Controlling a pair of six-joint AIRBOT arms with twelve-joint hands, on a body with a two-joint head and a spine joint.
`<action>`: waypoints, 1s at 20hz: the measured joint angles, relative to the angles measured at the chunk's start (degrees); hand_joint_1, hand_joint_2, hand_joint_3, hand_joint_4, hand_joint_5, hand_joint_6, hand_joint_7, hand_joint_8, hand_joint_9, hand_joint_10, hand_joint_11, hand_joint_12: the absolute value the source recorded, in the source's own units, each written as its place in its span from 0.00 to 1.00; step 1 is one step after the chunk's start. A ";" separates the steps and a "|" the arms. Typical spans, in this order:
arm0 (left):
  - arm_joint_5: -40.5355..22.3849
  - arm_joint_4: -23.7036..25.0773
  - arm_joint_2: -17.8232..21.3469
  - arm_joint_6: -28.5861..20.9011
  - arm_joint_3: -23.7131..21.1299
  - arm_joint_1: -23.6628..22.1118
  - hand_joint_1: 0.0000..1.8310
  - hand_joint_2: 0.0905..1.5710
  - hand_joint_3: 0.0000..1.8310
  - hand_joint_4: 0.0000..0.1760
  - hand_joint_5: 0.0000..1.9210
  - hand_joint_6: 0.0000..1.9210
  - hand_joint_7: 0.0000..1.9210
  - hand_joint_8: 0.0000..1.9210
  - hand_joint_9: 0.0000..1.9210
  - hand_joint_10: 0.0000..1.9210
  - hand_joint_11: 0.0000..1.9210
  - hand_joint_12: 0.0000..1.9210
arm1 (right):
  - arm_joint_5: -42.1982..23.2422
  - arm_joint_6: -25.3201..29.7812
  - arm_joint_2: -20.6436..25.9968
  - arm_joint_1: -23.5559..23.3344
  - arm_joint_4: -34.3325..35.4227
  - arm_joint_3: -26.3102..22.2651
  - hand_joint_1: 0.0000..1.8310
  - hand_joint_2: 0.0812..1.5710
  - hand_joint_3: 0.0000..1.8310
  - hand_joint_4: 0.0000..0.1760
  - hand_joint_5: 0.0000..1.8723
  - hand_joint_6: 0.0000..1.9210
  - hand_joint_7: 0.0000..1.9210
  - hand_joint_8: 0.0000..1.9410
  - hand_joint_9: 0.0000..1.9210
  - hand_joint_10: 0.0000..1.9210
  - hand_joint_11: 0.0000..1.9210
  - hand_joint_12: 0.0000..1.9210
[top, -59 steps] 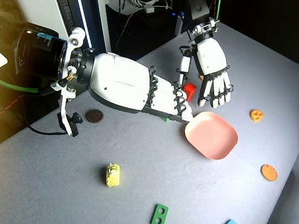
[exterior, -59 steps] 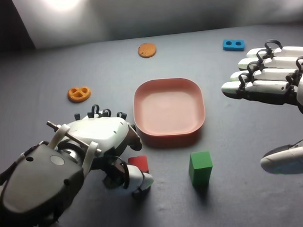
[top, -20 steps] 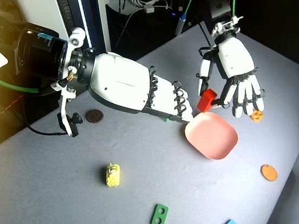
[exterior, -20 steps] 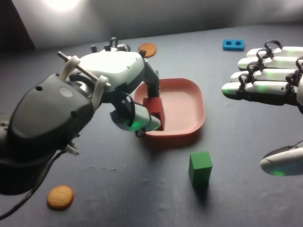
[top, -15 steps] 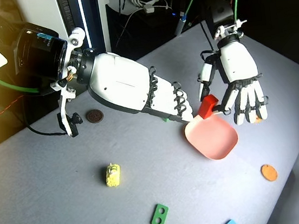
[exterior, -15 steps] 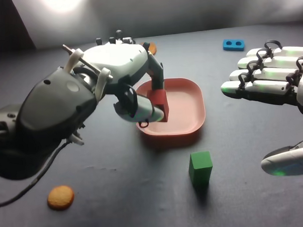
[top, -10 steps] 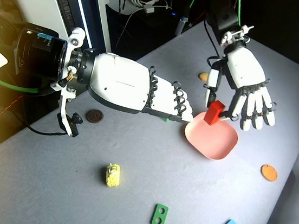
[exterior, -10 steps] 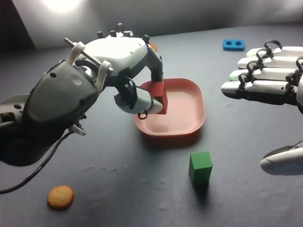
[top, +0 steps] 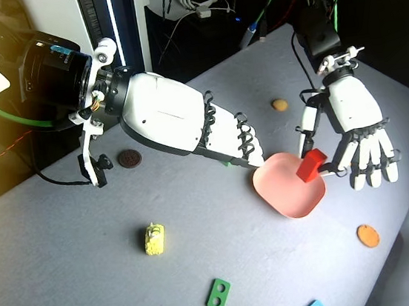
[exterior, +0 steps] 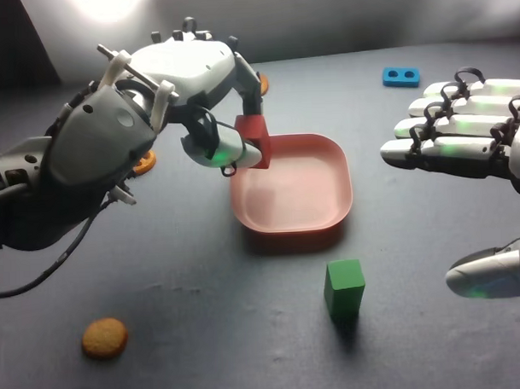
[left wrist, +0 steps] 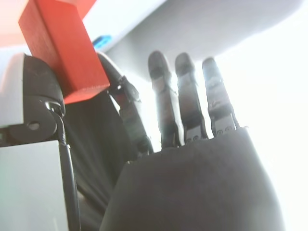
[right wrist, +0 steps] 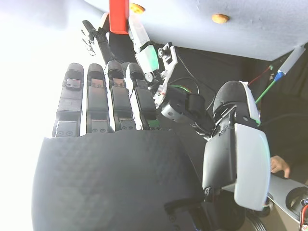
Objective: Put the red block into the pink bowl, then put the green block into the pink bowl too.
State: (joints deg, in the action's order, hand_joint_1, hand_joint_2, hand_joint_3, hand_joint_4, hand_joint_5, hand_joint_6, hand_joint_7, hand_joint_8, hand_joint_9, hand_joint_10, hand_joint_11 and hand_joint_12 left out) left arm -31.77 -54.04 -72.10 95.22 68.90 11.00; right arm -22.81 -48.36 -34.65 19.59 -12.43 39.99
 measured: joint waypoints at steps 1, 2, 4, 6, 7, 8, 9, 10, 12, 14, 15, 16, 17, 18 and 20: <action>0.02 0.11 -0.02 -0.20 0.26 0.00 0.59 0.65 0.00 0.70 0.58 0.43 0.28 0.00 0.15 0.00 0.00 0.11 | 0.00 -0.02 0.00 0.00 0.00 0.00 0.05 0.67 0.00 0.00 0.06 0.00 0.04 0.00 0.00 0.00 0.00 0.00; 0.02 0.11 -0.02 -0.22 0.37 0.00 0.53 0.70 0.01 0.94 0.47 0.57 0.23 0.02 0.11 0.01 0.00 0.03 | -0.02 0.00 0.00 0.00 0.00 0.00 0.05 0.67 0.00 0.00 0.06 0.00 0.04 0.00 0.00 0.00 0.00 0.00; 0.09 0.13 -0.02 -0.22 0.48 0.02 0.53 0.72 0.01 0.98 0.46 0.59 0.23 0.01 0.12 0.01 0.01 0.03 | 0.02 0.00 0.00 0.02 0.00 0.00 0.06 0.66 0.00 0.00 0.07 0.00 0.05 0.01 0.01 0.00 0.00 0.00; 0.09 0.24 -0.02 -0.37 0.50 0.13 0.52 0.73 0.00 0.99 0.45 0.63 0.24 0.00 0.12 0.01 0.00 0.03 | 0.02 0.00 0.00 0.02 -0.02 0.00 0.04 0.67 0.00 0.00 0.06 0.00 0.04 0.00 0.00 0.00 0.00 0.00; 0.11 0.22 -0.02 -0.42 0.57 0.26 0.54 0.71 0.00 1.00 0.48 0.57 0.25 0.00 0.13 0.00 0.00 0.04 | -0.17 0.00 0.00 0.39 0.02 -0.02 0.05 0.67 0.00 0.00 0.06 0.00 0.04 0.00 0.00 0.00 0.00 0.00; 0.07 0.55 -0.02 -0.52 0.61 0.57 0.56 0.69 0.00 0.96 0.52 0.52 0.25 0.00 0.13 0.00 0.01 0.05 | 0.02 0.00 0.00 0.42 0.02 0.00 0.05 0.67 0.00 0.00 0.06 0.00 0.05 0.00 0.01 0.00 0.00 0.00; 0.09 0.20 -0.02 -0.61 0.61 0.85 0.57 0.67 0.00 0.99 0.55 0.47 0.28 0.01 0.15 0.01 0.02 0.06 | 0.33 -0.02 0.00 0.44 0.00 0.00 0.06 0.66 0.00 0.00 0.07 0.00 0.05 0.00 0.01 0.00 0.00 0.00; 0.20 0.13 -0.02 -0.70 0.61 1.07 0.58 0.66 0.00 1.00 0.56 0.45 0.28 0.00 0.15 0.00 0.01 0.07 | 0.35 -0.02 0.00 0.42 0.02 0.00 0.06 0.66 0.00 0.00 0.07 0.00 0.06 0.01 0.02 0.01 0.00 0.00; 0.20 0.28 -0.02 -0.85 0.61 1.20 0.56 0.70 0.00 0.64 0.49 0.55 0.26 0.00 0.15 0.00 0.00 0.11 | 0.33 0.00 0.00 0.42 0.02 0.00 0.06 0.67 0.00 0.00 0.07 0.00 0.05 0.00 0.01 0.00 0.00 0.00; 0.02 0.50 -0.02 -1.03 0.61 1.44 0.57 0.68 0.00 0.83 0.54 0.49 0.25 0.00 0.13 0.00 0.00 0.07 | 0.35 -0.02 0.00 0.42 0.02 0.00 0.04 0.66 0.00 0.00 0.07 0.00 0.05 0.00 0.01 0.00 0.00 0.00; 0.07 0.28 -0.11 -1.07 0.72 1.51 0.57 0.67 0.00 0.97 0.55 0.48 0.25 0.00 0.13 0.00 0.00 0.06 | 0.35 0.00 0.00 0.42 0.04 0.00 0.07 0.66 0.00 0.00 0.08 0.01 0.06 0.00 0.01 0.00 0.00 0.00; 0.11 0.24 -0.31 -1.20 0.96 1.68 0.59 0.65 0.00 0.72 0.58 0.42 0.27 0.00 0.14 0.00 0.00 0.07 | 0.35 0.00 0.00 0.42 0.04 0.00 0.06 0.67 0.00 0.00 0.07 0.00 0.04 0.00 0.00 0.00 0.00 0.00; 0.13 0.26 -0.31 -1.25 1.07 1.68 0.56 0.68 0.00 0.94 0.53 0.50 0.25 0.00 0.12 0.00 0.00 0.05 | 0.31 -0.02 0.00 0.42 0.02 0.00 0.05 0.66 0.00 0.00 0.08 0.01 0.06 0.01 0.01 0.01 0.00 0.00; 0.07 0.24 -0.31 -1.25 1.07 1.68 0.57 0.66 0.00 0.99 0.55 0.46 0.25 0.00 0.13 0.00 0.00 0.03 | 0.35 0.00 0.00 0.42 0.00 0.00 0.04 0.67 0.00 0.00 0.06 0.00 0.05 0.00 0.01 0.00 0.00 0.00; 0.07 0.26 -0.31 -1.25 1.07 1.68 0.56 0.61 0.00 0.00 0.50 0.22 0.26 0.00 0.14 0.00 0.01 0.02 | 0.33 0.00 0.00 0.42 0.04 0.00 0.04 0.67 0.00 0.00 0.05 0.00 0.03 0.00 0.00 0.00 0.00 0.00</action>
State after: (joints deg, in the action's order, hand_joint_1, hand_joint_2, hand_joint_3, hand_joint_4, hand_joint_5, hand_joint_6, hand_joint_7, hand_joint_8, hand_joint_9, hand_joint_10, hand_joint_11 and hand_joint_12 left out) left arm -31.70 -53.78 -72.40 93.97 69.97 12.69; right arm -22.48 -48.36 -34.65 20.01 -12.38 39.99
